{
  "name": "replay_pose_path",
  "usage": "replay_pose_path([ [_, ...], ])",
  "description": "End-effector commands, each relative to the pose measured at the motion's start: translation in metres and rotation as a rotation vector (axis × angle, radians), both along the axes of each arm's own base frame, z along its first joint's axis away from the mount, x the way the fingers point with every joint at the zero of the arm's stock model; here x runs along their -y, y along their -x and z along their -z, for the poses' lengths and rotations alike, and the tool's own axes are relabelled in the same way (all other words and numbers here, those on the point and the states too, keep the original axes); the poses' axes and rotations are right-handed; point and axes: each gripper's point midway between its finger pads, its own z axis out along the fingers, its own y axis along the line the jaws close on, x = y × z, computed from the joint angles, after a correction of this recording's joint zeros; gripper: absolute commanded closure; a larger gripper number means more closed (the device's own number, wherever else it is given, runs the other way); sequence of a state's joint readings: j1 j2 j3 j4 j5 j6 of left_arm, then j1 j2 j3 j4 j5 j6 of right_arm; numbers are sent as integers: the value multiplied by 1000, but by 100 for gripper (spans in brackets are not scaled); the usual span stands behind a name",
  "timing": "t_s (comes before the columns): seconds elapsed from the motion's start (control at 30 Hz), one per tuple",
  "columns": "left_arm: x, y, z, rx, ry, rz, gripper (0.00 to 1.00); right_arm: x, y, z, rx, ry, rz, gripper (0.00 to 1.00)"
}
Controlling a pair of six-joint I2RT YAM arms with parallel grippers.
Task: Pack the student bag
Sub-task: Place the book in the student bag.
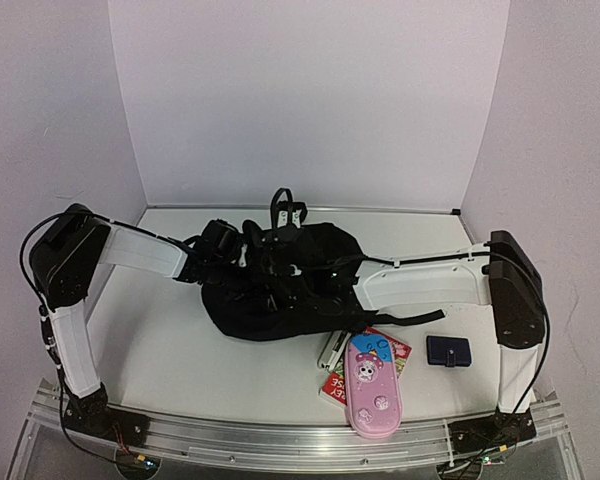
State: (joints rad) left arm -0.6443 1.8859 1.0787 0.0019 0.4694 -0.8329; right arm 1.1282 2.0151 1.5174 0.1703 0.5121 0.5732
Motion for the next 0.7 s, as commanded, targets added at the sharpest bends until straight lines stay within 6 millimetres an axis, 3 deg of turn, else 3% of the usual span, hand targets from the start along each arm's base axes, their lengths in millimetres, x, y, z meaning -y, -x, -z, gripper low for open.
replay_pose_path([
  [0.0,39,-24,-25,136,60,53,82,7,3,-45,52,-95,17,100],
  [0.13,38,-28,-21,159,34,51,82,12,3,-44,55,-82,30,100],
  [0.27,22,-25,-38,222,2,26,72,15,2,-38,53,-64,42,100],
  [0.4,-6,-14,-60,296,-52,-20,57,18,-4,-31,45,-46,52,100],
  [0.57,-61,13,-67,314,-189,-103,39,27,-12,-26,37,-20,67,100],
  [0.67,-94,27,-71,310,-249,-166,30,32,-12,-25,34,9,49,77],
])
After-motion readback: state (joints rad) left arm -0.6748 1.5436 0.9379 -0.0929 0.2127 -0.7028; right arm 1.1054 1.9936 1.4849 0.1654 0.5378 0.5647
